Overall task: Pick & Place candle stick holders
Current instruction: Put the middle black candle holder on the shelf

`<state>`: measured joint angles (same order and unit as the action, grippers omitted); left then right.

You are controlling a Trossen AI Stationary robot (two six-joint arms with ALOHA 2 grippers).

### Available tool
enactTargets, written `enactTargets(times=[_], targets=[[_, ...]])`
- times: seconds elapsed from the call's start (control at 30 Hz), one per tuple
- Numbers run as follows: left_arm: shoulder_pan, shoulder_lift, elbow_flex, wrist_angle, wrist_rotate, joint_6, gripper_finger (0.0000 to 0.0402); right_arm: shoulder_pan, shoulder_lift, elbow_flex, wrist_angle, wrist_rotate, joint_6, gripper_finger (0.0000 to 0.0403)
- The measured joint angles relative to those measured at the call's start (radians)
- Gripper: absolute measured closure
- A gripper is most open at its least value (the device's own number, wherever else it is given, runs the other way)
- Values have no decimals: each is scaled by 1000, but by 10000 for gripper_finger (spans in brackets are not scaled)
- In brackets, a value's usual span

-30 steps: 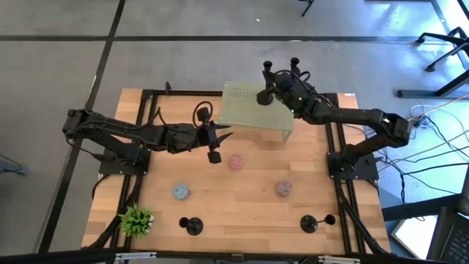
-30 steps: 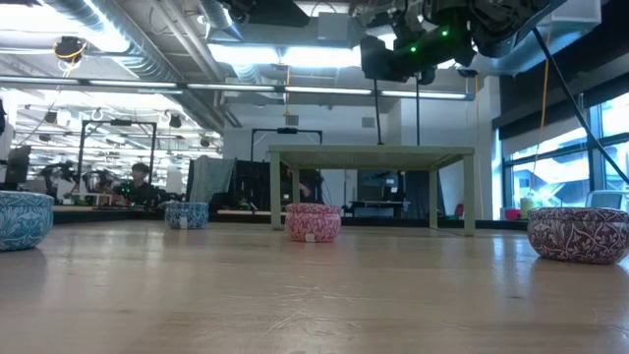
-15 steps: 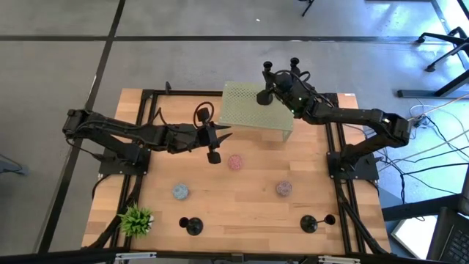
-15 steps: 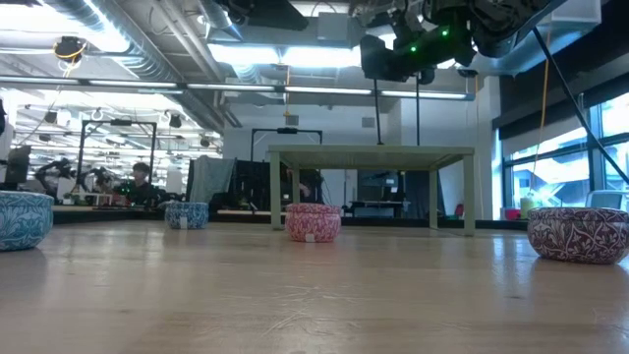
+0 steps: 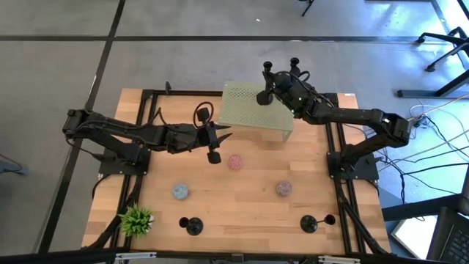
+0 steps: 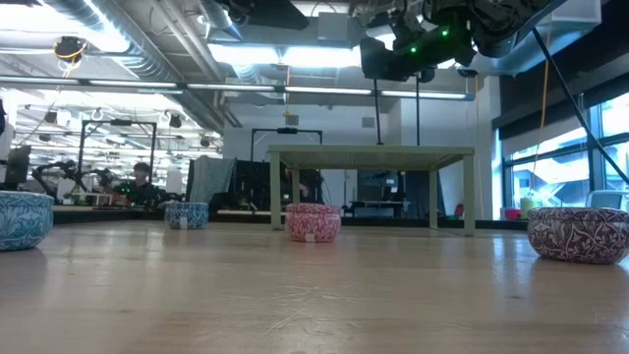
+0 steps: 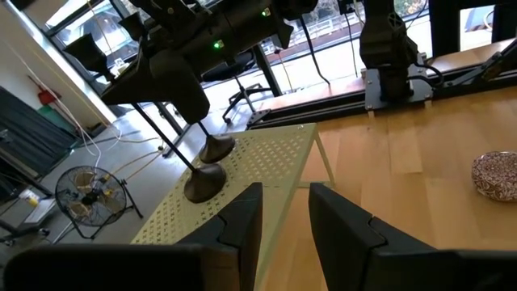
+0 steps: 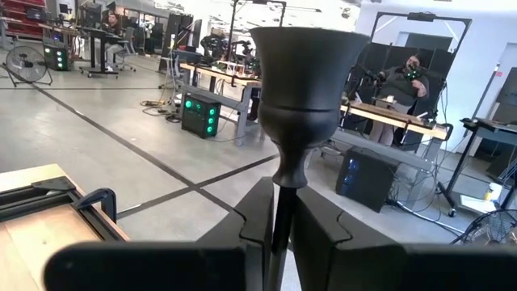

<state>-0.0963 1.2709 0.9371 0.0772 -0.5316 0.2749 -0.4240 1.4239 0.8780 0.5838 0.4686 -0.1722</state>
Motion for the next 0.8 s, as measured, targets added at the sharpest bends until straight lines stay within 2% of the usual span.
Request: enactTargets(times=[0.8], targets=[[0,0,0,0,1,0,302,0,-2,0,-80,18,7,363]])
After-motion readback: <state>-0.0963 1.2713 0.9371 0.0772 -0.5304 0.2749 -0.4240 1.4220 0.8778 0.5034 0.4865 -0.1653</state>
